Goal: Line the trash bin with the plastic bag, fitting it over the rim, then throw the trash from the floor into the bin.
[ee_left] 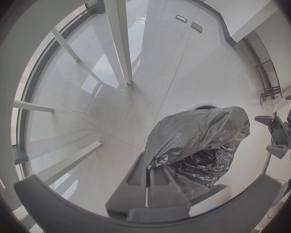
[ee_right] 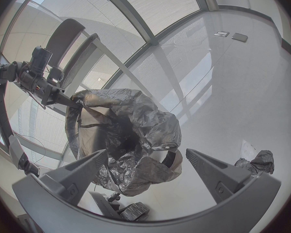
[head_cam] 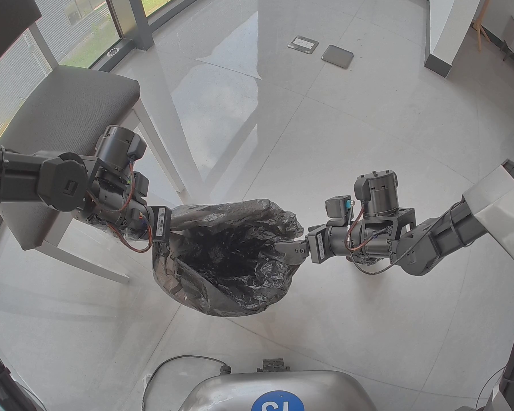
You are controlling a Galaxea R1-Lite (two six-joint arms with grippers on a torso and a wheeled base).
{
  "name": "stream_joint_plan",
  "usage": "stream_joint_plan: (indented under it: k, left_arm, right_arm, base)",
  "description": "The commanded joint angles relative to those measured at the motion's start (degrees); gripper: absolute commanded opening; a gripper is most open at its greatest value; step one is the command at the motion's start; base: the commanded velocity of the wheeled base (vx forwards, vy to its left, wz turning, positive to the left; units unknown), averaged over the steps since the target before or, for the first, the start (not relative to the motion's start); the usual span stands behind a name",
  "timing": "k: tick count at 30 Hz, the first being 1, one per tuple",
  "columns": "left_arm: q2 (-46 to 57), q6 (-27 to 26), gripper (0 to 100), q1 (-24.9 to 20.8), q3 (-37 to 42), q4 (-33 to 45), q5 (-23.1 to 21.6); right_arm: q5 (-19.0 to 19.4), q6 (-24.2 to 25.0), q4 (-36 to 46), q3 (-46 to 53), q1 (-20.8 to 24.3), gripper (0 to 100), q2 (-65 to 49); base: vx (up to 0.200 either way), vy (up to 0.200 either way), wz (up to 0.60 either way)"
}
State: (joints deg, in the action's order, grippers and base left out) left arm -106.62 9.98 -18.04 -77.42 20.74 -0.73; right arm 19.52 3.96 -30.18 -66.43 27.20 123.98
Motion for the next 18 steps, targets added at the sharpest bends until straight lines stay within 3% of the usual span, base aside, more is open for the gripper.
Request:
stream_joint_plan:
  k: [1,9,18]
  left_arm:
    - [-0.4,-1.5,0,1.6,0.9,-0.3,0.0]
    - [-3.5,-3.6,0,5.4,-1.5,-1.1,0.0]
    - [-6.9,-3.2,0,5.5,-5.6,-1.2,-0.1]
  right_arm:
    - [0.1,-1.2,-0.1,0.2,0.4,100,-2.6]
    - [0.1,-1.2,0.0,0.9,1.7,100,-5.4]
    - [0.1,-1.2,-0.1,1.0,2.6,100,-6.6]
  base:
    - [0.0,0.0,0.0]
    - [0.0,0.0,0.0]
    - [0.0,0.0,0.0]
